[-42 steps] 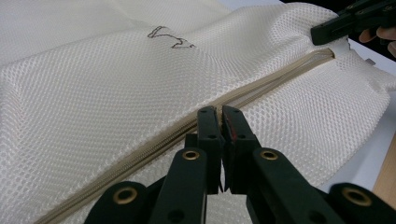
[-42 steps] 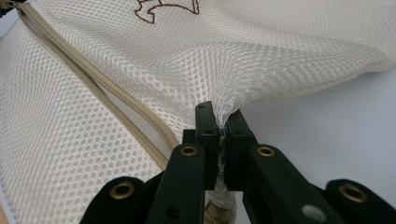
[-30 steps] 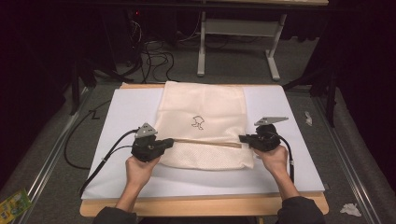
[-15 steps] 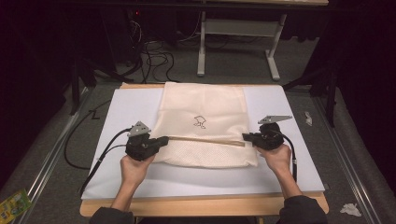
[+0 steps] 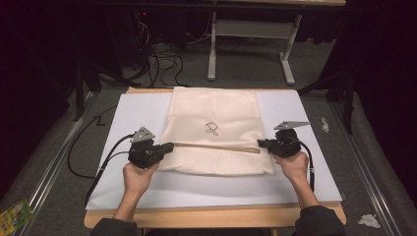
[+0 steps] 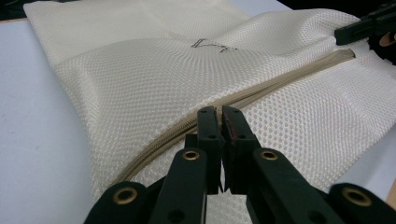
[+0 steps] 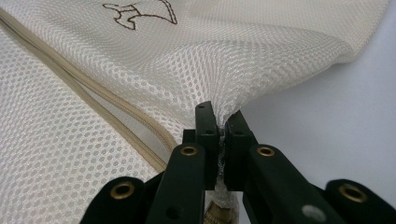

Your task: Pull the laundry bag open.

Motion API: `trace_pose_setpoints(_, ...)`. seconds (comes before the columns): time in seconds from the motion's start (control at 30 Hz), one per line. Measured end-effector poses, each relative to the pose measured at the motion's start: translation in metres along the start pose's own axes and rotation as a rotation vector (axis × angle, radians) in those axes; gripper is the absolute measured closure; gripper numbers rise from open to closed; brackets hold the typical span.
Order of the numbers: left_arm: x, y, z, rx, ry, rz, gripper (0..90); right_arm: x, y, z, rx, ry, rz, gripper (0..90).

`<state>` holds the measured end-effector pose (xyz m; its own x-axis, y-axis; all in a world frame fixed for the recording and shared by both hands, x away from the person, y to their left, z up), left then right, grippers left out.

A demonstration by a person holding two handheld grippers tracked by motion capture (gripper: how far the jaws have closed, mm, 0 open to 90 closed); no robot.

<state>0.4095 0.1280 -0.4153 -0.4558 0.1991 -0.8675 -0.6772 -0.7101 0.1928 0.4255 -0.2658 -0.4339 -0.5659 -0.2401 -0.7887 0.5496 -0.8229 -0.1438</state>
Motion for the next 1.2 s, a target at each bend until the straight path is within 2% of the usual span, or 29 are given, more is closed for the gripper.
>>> trace_pose_setpoints(0.47, 0.000, -0.011, 0.009, -0.029, 0.013, 0.018, 87.5, 0.001, 0.006, 0.002, 0.019, 0.009, 0.000, 88.8)
trace_pose_setpoints(0.87, -0.002, -0.023, 0.020, -0.075, 0.013, 0.025, 87.5, 0.004, 0.020, 0.007, 0.052, 0.022, -0.035, 88.8)
trace_pose_setpoints(1.2, 0.009, -0.032, 0.021, -0.102, -0.002, 0.032, 87.6, 0.006, 0.024, 0.008, 0.063, 0.024, -0.042, 88.8)
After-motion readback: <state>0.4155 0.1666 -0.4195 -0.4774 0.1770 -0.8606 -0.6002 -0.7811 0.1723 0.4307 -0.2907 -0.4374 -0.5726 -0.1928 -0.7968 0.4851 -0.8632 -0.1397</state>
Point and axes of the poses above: each handheld gripper's, and its own axes: z roughly backward along the jaws, x roughly out of its underside, y roughly to its right, the point moved 4 cm from there along -z, roughly forward along the jaws, and after that the axes turned 5 degrees about y, right-handed, at the moved point
